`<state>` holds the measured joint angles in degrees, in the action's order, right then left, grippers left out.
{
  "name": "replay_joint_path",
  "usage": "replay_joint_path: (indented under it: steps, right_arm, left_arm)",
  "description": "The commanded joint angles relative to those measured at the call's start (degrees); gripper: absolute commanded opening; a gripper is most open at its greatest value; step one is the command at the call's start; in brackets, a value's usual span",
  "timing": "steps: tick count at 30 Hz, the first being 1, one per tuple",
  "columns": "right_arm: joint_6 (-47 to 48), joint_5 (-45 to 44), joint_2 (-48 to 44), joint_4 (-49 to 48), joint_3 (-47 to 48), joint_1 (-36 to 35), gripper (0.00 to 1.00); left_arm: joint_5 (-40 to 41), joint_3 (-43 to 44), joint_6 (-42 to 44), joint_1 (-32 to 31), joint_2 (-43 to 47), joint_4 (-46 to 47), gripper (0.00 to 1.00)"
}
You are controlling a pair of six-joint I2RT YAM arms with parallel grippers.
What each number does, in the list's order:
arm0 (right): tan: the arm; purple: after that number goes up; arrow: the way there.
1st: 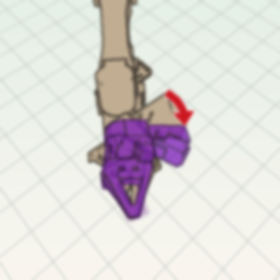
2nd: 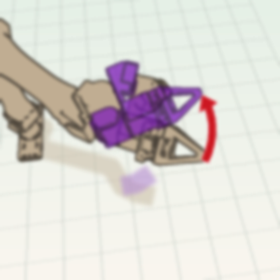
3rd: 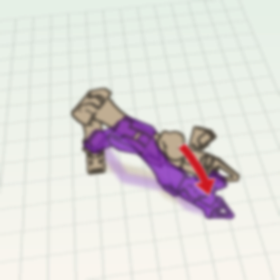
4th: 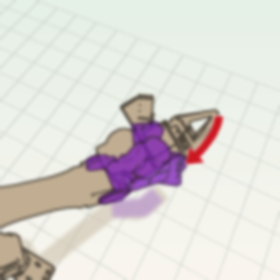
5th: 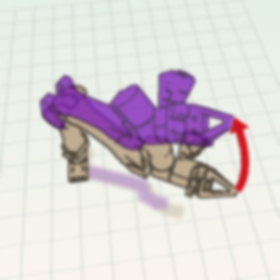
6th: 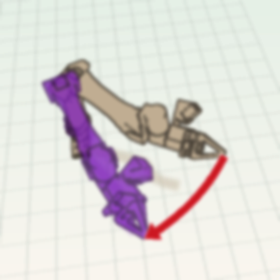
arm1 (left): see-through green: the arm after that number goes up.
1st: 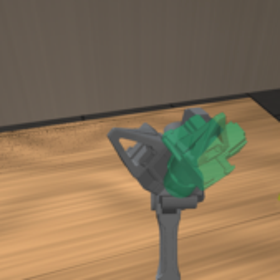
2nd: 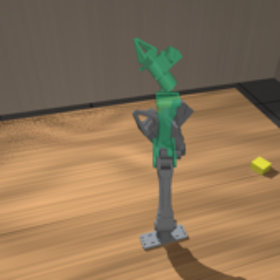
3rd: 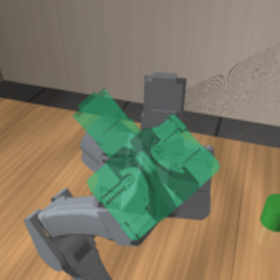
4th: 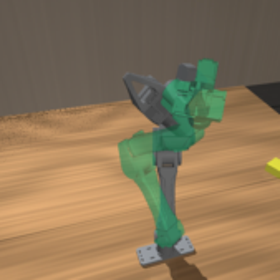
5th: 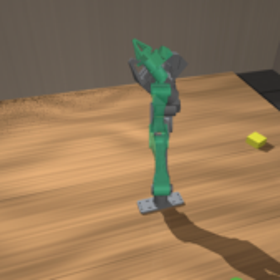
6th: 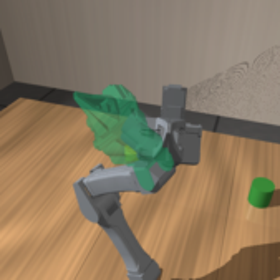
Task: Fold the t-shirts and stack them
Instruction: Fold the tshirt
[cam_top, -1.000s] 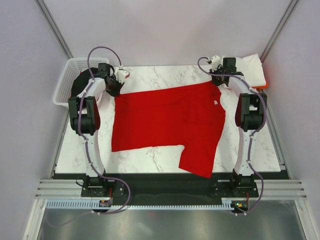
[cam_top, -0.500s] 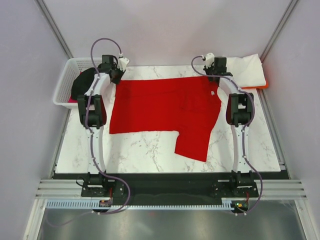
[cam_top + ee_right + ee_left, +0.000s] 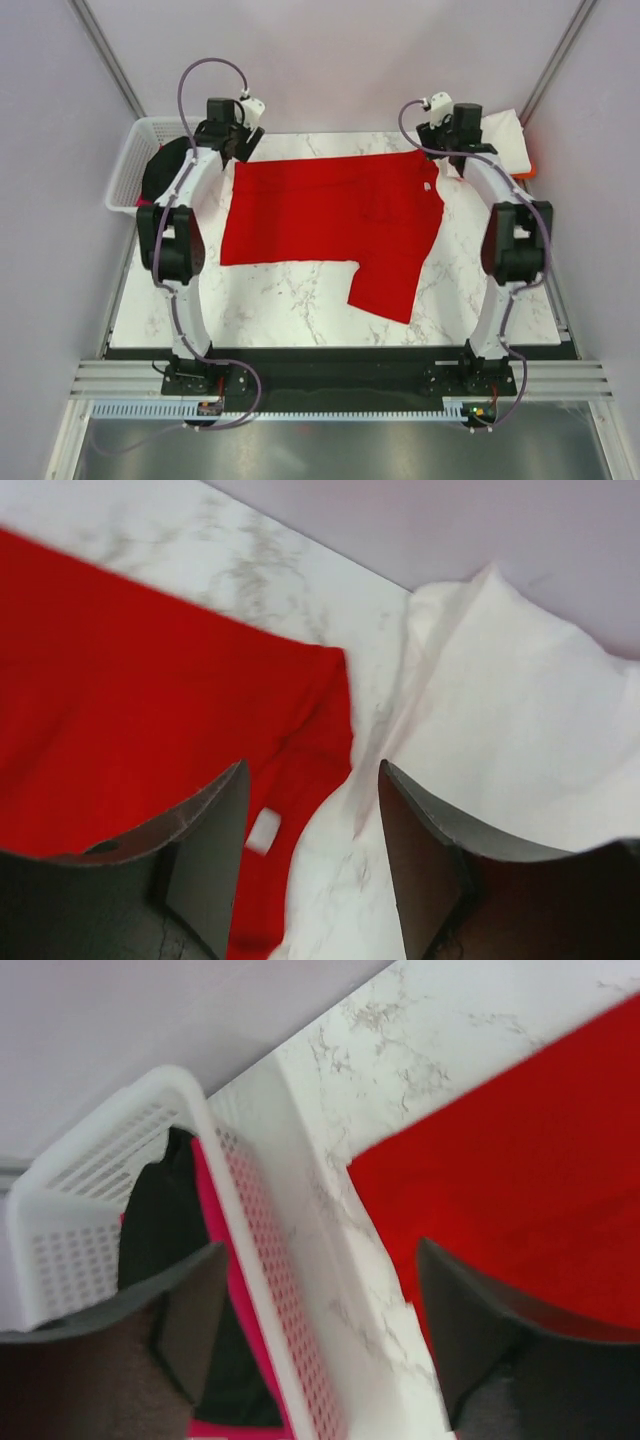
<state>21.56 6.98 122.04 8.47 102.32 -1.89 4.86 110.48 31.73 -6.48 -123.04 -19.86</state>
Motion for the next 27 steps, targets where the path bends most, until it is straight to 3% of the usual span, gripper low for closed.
replay_joint_path:
  steps: [1,4,6,10,18,27]
  right_arm:
    - [8.6,17.7,-19.5,4.5,-14.7,-1.4,0.62]
    - [23.4,19.9,-29.6,17.2,-32.8,-4.5,0.57]
    - [32.5,19.3,-36.1,22.4,-39.7,-7.1,0.54]
    - [43.5,19.3,-44.6,24.1,-56.0,-10.9,0.53]
    - [69.6,22.9,-52.9,34.1,-66.6,-17.4,0.53]
    - [75.7,24.9,-51.9,40.8,-66.0,-19.4,0.52]
  left_arm:
    - [-0.6,-13.6,-2.5,-1.3,17.6,-2.3,0.92]
    - [-4.6,-22.8,-5.0,-1.7,26.4,-6.3,0.92]
    - [-7.9,-25.8,-5.8,-1.7,29.6,-8.4,0.91]
    - [-11.8,-32.8,-6.8,-1.0,31.5,-12.6,0.86]
    - [-19.2,-39.5,-8.9,0.5,30.1,-15.8,0.76]
    - [-19.8,-41.6,-9.1,1.4,26.6,-16.4,0.72]
